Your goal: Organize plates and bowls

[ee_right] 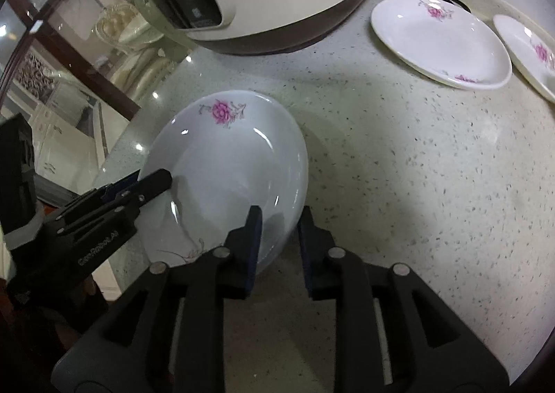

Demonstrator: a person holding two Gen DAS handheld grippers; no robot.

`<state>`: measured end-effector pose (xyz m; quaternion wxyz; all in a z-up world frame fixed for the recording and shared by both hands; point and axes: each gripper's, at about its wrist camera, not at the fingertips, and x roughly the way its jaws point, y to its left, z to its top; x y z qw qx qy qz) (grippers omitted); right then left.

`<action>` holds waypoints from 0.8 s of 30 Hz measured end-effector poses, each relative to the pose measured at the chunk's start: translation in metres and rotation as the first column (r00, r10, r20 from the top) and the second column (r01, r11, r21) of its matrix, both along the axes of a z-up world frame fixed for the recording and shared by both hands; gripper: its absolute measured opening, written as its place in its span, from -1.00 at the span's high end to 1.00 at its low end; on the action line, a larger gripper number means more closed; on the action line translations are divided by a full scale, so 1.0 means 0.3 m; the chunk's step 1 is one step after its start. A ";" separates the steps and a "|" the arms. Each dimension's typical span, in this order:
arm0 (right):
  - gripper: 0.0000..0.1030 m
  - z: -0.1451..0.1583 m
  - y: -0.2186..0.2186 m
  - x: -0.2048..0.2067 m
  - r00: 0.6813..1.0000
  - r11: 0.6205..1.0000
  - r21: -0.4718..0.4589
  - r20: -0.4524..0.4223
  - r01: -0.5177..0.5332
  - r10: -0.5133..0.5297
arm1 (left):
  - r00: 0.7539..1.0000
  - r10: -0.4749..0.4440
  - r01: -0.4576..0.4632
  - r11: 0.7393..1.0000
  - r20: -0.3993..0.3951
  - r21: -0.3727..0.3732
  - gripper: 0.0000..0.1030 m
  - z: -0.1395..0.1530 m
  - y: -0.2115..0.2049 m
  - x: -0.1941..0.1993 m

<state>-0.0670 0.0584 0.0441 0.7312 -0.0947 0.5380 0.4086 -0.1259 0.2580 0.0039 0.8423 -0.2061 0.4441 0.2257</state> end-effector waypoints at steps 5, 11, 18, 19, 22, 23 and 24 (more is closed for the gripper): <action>-0.08 0.041 -0.075 0.033 0.996 0.994 0.067 0.011 0.090 -0.091 | 0.999 0.032 -0.033 0.999 0.018 0.026 -0.17 0.021 0.011 -0.003; -0.08 0.043 -0.162 0.082 0.982 0.978 0.084 -0.013 0.188 -0.188 | 0.997 -0.013 0.006 0.996 0.076 0.092 -0.22 0.087 -0.036 0.022; -0.13 0.044 -0.246 0.151 0.954 0.950 0.083 -0.023 0.300 -0.299 | 0.979 -0.125 0.098 0.981 0.159 0.170 -0.52 0.177 -0.124 0.071; -0.13 0.046 -0.265 0.166 0.948 0.944 0.086 -0.025 0.319 -0.318 | 0.974 -0.152 0.124 0.978 0.166 0.170 -0.56 0.186 -0.141 0.083; -0.13 0.052 -0.316 0.208 0.926 0.920 0.097 -0.035 0.379 -0.377 | 0.954 -0.243 0.213 0.961 0.176 0.176 -0.61 0.201 -0.203 0.120; -0.13 0.052 -0.333 0.226 0.917 0.912 0.098 -0.041 0.399 -0.397 | 0.946 -0.271 0.242 0.955 0.177 0.172 -0.61 0.204 -0.223 0.134; -0.13 0.050 -0.345 0.241 0.911 0.905 0.097 -0.047 0.413 -0.411 | 0.939 -0.293 0.265 0.950 0.178 0.165 -0.61 0.206 -0.238 0.148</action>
